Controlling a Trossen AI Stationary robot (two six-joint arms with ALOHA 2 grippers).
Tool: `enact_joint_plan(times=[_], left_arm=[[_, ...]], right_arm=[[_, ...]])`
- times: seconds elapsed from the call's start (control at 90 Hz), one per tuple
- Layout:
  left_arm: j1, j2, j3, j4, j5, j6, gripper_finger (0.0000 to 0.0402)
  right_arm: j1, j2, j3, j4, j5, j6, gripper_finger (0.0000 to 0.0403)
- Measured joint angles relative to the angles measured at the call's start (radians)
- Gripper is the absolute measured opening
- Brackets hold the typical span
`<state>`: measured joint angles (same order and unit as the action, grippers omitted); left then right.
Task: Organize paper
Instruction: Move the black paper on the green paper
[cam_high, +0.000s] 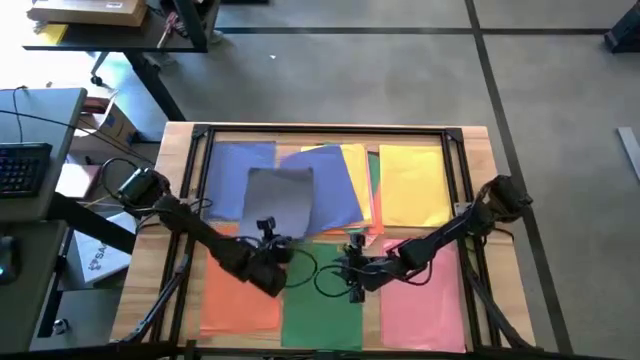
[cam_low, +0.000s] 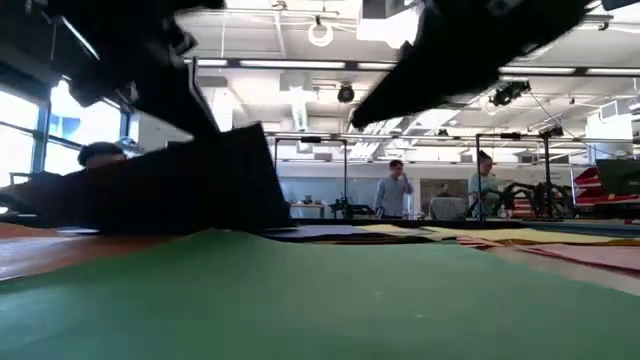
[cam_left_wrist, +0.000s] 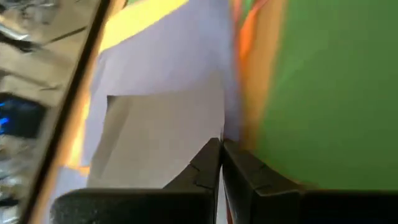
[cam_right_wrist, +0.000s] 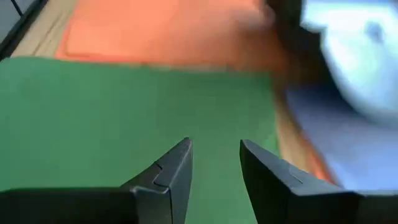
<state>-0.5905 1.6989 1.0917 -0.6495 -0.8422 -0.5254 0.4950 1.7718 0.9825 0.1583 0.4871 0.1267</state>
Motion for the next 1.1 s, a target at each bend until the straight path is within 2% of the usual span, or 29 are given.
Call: enact_joint_plan(times=[0.233, 0.444, 0.6, 0.722, 0.911, 1.0, 1.1], left_arm=[[-0.06, -0.001, 0.018, 0.17, 0.023, -0.066, 0.0], [-0.064, 0.044, 0.018, 0.36, 0.075, -0.038, 0.0], [-0.064, 0.073, 0.018, 0.442, 0.09, -0.043, 0.0], [-0.073, 0.073, 0.018, 0.465, 0.075, -0.072, 0.0], [-0.088, 0.074, 0.019, 0.501, 0.074, -0.068, 0.0], [-0.095, 0.074, 0.018, 0.512, 0.104, -0.066, 0.0005], [-0.105, 0.07, 0.019, 0.514, 0.144, -0.067, 0.003]], right_arm=[[0.0, 0.001, 0.001, 0.177, 0.031, -0.257, 0.0132], [-0.015, 0.018, 0.001, 0.188, -0.002, -0.288, 0.0172], [-0.026, 0.038, 0.001, 0.185, -0.119, -0.276, 0.0178], [-0.026, 0.052, 0.001, 0.172, -0.178, -0.269, 0.0141], [-0.014, 0.064, 0.001, 0.151, -0.188, -0.228, 0.0017], [0.004, 0.064, 0.001, 0.138, -0.188, -0.18, 0.0007], [0.042, 0.064, 0.001, 0.107, -0.214, -0.15, 0.0001]])
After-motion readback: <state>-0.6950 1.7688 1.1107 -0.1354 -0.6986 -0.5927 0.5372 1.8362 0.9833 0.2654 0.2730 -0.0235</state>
